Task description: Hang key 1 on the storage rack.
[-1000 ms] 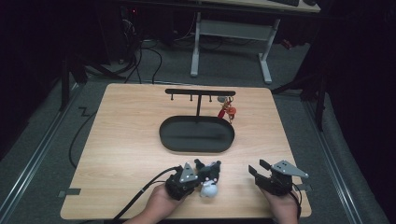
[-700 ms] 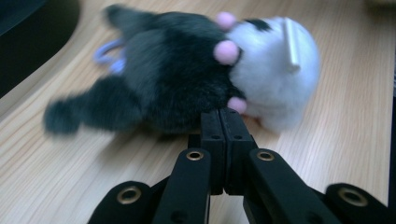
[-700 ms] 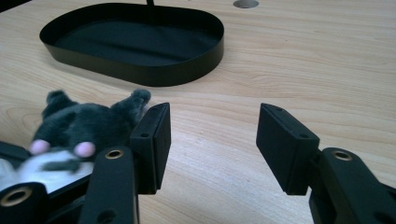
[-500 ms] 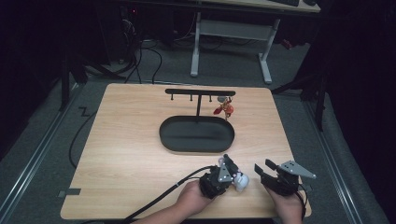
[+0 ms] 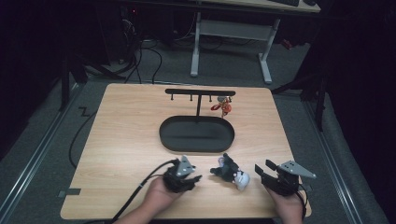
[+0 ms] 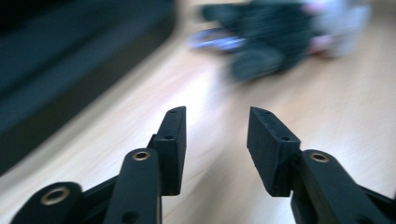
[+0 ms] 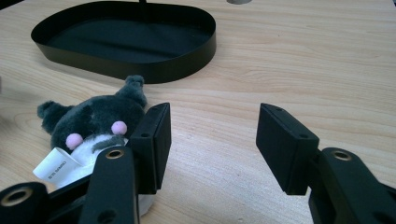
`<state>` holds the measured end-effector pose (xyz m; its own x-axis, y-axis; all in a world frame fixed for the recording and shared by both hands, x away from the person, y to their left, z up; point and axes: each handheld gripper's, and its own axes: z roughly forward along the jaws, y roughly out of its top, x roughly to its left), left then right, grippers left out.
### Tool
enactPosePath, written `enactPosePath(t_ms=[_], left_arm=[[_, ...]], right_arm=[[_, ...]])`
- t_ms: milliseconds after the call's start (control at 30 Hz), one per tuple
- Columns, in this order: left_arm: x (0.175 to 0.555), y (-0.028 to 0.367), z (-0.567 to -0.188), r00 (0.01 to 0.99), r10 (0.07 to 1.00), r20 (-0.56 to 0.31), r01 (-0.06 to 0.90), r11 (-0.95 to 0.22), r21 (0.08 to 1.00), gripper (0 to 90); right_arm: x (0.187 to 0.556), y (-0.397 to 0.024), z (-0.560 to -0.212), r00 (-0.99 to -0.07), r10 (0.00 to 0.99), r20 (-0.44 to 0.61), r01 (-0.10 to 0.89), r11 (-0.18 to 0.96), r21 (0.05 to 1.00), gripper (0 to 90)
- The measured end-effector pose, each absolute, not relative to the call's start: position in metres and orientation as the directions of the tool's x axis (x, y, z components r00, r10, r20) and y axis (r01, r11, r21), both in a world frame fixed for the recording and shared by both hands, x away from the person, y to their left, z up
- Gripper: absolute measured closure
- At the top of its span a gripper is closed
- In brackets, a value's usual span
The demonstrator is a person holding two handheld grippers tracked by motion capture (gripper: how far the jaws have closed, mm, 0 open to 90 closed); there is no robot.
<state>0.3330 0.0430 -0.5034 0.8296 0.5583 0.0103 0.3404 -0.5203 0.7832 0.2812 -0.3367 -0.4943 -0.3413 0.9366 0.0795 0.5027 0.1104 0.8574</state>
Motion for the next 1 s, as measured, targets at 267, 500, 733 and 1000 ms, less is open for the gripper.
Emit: enactPosePath(t_ms=[267, 500, 733, 1000], left_arm=[[0.354, 0.139, -0.500, 0.699, 0.711, 0.076, 0.397, -0.474, 0.786, 46.4], [0.352, 0.183, -0.515, 0.632, 0.773, 0.063, 0.419, -0.408, 0.811, 37.1], [0.355, 0.189, -0.515, 0.665, 0.747, -0.006, 0.422, -0.369, 0.828, 30.1], [0.358, 0.194, -0.515, 0.651, 0.759, 0.007, 0.418, -0.366, 0.832, 27.4]], right_arm=[[0.284, -0.333, -0.499, -0.337, 0.939, 0.074, 0.521, 0.120, 0.845, 45.9], [0.287, -0.329, -0.502, -0.339, 0.937, 0.079, 0.539, 0.125, 0.833, 48.9], [0.287, -0.324, -0.504, -0.329, 0.943, 0.055, 0.539, 0.140, 0.831, 51.0], [0.290, -0.325, -0.507, -0.299, 0.954, 0.020, 0.553, 0.156, 0.818, 49.9]])
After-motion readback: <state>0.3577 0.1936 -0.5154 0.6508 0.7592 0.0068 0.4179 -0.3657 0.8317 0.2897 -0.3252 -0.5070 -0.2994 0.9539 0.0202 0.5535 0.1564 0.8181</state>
